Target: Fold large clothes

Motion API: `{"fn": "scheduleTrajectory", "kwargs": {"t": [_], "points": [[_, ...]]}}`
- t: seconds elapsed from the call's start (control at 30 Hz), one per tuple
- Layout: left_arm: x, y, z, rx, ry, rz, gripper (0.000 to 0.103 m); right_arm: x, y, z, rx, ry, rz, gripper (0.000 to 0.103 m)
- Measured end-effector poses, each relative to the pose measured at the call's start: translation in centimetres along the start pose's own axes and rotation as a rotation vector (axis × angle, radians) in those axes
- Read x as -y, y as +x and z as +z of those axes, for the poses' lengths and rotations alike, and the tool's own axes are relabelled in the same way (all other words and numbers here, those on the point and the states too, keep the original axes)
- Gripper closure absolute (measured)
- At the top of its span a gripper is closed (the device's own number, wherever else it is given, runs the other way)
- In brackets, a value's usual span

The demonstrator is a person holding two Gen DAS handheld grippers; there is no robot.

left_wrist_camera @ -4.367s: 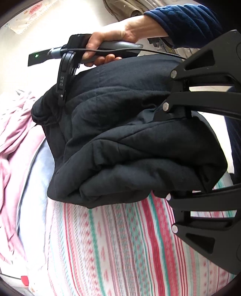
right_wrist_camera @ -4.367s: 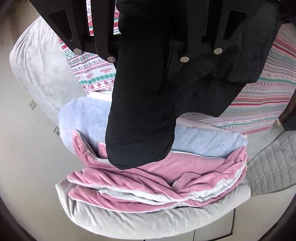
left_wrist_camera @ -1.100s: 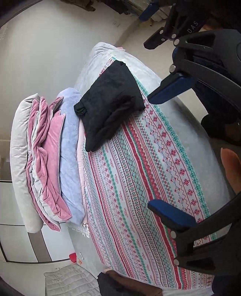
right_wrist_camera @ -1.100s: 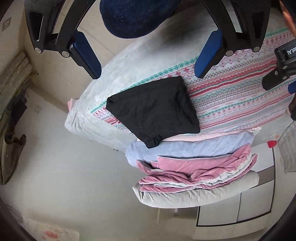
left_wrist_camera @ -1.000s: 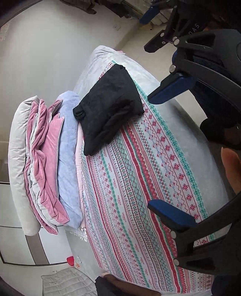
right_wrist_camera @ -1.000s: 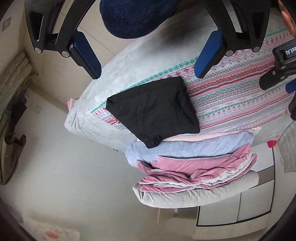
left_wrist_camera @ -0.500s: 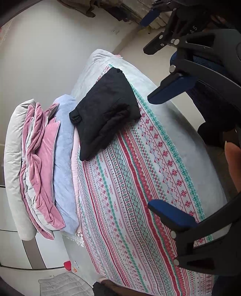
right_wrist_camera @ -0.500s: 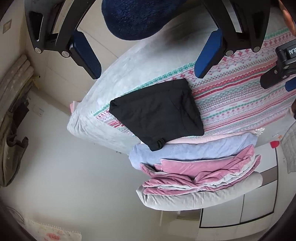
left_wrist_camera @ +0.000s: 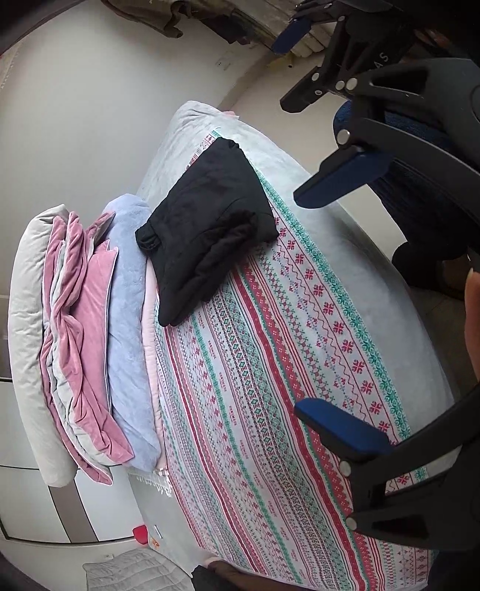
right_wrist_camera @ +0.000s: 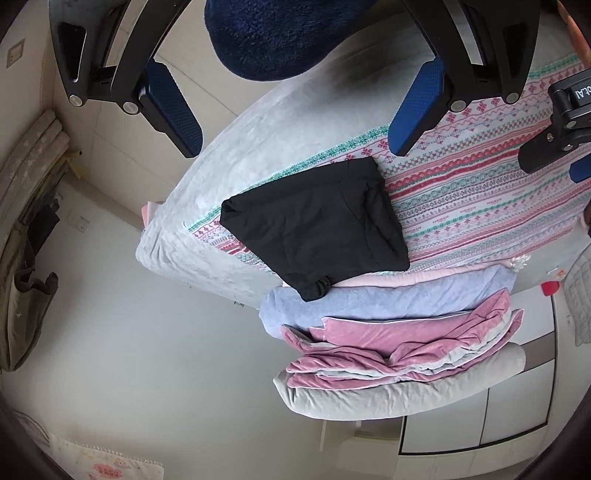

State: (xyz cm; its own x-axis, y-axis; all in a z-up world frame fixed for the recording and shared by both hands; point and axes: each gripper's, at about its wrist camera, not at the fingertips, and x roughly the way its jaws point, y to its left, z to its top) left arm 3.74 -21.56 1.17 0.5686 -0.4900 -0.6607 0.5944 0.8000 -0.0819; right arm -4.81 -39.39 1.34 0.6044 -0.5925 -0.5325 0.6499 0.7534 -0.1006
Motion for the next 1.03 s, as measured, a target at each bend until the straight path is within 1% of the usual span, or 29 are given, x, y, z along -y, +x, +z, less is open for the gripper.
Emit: {"fn": "scheduleTrajectory", "kwargs": {"t": [1.03], "points": [[1.1,-0.3,-0.1,0.008,0.02,-0.026,0.001,0.4,0.1,-0.2,0.0,0.004,-0.011,0.001]]}}
